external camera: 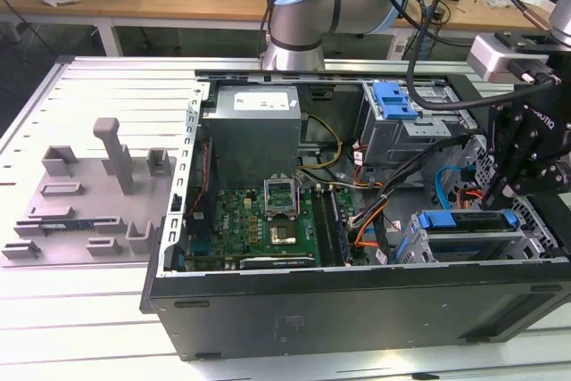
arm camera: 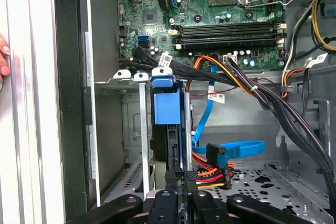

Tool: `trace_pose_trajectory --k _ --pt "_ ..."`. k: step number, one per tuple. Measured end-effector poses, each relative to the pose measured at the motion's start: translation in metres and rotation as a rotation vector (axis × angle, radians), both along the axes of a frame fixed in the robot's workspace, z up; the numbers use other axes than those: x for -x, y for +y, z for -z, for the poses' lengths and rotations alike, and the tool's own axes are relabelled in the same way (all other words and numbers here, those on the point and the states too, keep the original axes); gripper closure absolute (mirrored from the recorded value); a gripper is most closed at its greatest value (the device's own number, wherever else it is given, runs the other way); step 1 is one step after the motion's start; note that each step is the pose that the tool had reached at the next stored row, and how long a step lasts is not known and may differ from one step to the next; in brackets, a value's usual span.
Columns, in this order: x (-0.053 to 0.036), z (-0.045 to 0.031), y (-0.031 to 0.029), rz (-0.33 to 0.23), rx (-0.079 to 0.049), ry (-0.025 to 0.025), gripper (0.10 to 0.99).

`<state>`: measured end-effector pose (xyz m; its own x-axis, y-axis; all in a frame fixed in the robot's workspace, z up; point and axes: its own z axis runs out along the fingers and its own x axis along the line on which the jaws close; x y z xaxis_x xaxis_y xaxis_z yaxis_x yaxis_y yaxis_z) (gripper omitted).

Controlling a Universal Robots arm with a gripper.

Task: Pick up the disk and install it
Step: 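Insert the first disk wire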

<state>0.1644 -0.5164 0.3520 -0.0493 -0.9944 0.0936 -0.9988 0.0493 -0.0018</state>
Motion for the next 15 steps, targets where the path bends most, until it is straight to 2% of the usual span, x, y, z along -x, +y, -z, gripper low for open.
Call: trace_pose_trajectory --k 4,15 --pt "0.0000 0.0001 0.0000 0.000 -0.006 0.0000 0.918" --pt "-0.0007 0.0001 -0.0002 0.006 -0.006 0.0000 0.918"
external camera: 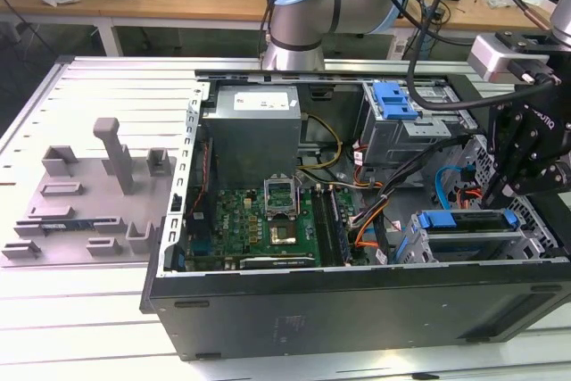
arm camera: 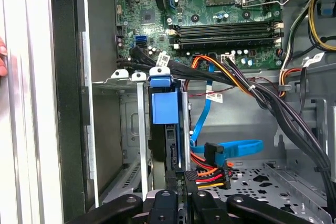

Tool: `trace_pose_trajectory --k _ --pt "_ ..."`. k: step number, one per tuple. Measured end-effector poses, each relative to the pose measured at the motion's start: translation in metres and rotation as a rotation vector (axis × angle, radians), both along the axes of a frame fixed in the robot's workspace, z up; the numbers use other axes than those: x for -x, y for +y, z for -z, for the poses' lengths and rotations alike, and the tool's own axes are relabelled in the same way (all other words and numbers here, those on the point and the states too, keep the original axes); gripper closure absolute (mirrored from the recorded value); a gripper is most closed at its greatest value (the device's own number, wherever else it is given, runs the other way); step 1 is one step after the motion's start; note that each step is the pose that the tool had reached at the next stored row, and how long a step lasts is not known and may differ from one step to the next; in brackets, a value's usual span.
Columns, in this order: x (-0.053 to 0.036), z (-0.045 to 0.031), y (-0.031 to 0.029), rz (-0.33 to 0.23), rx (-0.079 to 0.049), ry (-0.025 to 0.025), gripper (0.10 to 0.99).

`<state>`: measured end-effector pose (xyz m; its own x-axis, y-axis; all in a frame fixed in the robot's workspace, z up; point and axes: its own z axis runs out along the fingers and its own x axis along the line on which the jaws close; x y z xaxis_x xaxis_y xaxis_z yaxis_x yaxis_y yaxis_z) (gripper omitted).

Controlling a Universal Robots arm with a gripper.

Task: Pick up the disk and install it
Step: 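Insert the first disk wire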

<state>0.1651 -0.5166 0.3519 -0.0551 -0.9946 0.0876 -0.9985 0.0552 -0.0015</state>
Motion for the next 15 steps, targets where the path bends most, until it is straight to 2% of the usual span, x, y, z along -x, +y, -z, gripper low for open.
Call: trace_pose_trajectory --k 15 --pt "0.0002 0.0015 -0.0018 0.000 0.000 0.0000 0.918"
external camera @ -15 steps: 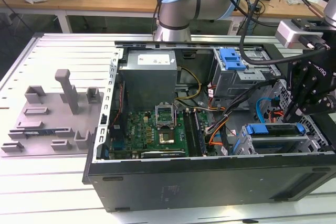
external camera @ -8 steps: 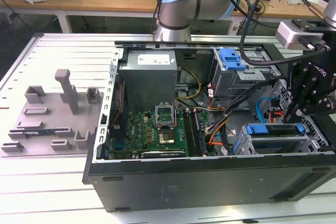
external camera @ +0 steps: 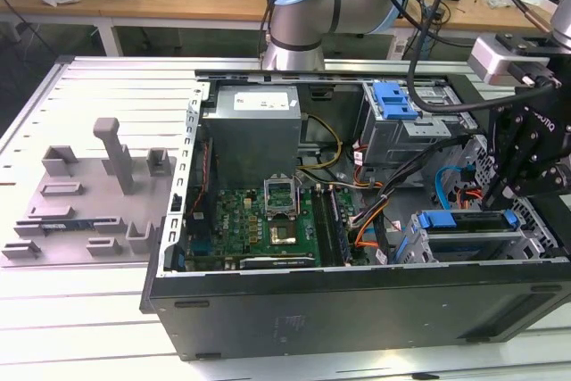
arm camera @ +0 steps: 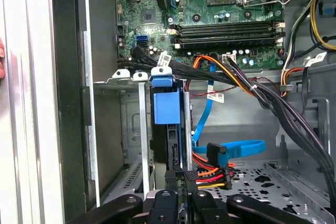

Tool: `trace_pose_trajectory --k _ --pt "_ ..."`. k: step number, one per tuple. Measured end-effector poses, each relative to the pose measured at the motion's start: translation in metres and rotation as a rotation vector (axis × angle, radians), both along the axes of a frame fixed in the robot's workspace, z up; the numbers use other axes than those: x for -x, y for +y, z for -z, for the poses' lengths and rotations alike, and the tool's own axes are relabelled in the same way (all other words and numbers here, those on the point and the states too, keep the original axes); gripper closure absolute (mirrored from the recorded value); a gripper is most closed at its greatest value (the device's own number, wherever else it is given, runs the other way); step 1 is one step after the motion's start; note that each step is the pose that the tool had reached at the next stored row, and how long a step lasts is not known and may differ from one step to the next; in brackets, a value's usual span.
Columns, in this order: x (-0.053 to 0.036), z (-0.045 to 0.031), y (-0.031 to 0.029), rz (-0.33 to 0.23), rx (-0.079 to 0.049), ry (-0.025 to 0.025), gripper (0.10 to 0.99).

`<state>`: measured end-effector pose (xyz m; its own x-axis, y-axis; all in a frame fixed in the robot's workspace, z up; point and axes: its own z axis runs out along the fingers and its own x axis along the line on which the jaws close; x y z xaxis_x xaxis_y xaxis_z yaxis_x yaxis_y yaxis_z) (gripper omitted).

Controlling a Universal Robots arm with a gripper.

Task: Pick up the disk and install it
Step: 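Insert the first disk wire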

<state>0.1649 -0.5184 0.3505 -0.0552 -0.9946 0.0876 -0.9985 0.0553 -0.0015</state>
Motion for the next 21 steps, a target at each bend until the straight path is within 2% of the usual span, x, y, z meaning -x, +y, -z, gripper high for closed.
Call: trace_pose_trajectory --k 21 --pt "0.0002 0.0051 -0.0010 0.000 0.000 0.0000 0.918"
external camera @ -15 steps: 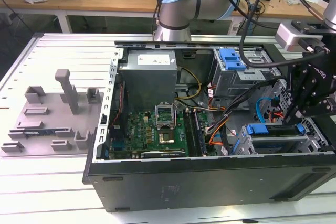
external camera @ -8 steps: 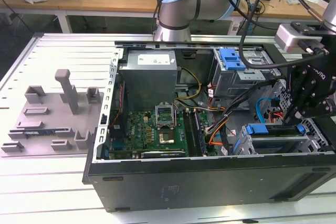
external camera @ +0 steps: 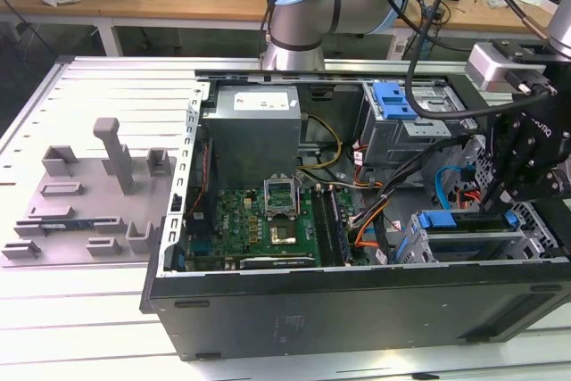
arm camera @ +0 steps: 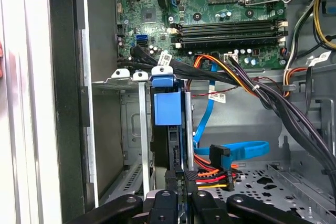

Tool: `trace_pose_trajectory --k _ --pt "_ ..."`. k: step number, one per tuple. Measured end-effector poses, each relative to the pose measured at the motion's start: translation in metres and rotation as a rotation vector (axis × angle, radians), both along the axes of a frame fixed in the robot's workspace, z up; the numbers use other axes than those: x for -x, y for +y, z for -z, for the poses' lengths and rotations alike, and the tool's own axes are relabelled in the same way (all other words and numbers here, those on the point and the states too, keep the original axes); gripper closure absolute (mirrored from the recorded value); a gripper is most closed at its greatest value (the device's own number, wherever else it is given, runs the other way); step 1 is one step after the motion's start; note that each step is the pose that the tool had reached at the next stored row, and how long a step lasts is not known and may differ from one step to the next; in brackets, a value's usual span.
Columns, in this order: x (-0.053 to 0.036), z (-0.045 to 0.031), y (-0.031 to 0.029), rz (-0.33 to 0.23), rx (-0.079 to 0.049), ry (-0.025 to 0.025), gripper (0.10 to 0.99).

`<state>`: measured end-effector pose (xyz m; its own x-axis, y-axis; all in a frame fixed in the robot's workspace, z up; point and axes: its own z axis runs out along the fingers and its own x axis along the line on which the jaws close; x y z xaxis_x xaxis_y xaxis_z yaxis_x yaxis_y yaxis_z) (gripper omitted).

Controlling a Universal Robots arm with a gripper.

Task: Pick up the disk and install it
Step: 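Insert the first disk wire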

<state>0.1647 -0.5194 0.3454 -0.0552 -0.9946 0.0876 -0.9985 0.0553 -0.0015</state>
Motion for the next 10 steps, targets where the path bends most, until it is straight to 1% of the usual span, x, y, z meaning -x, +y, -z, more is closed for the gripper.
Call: trace_pose_trajectory --k 10 --pt "0.0000 0.0027 0.0000 0.000 0.000 0.0000 0.918"
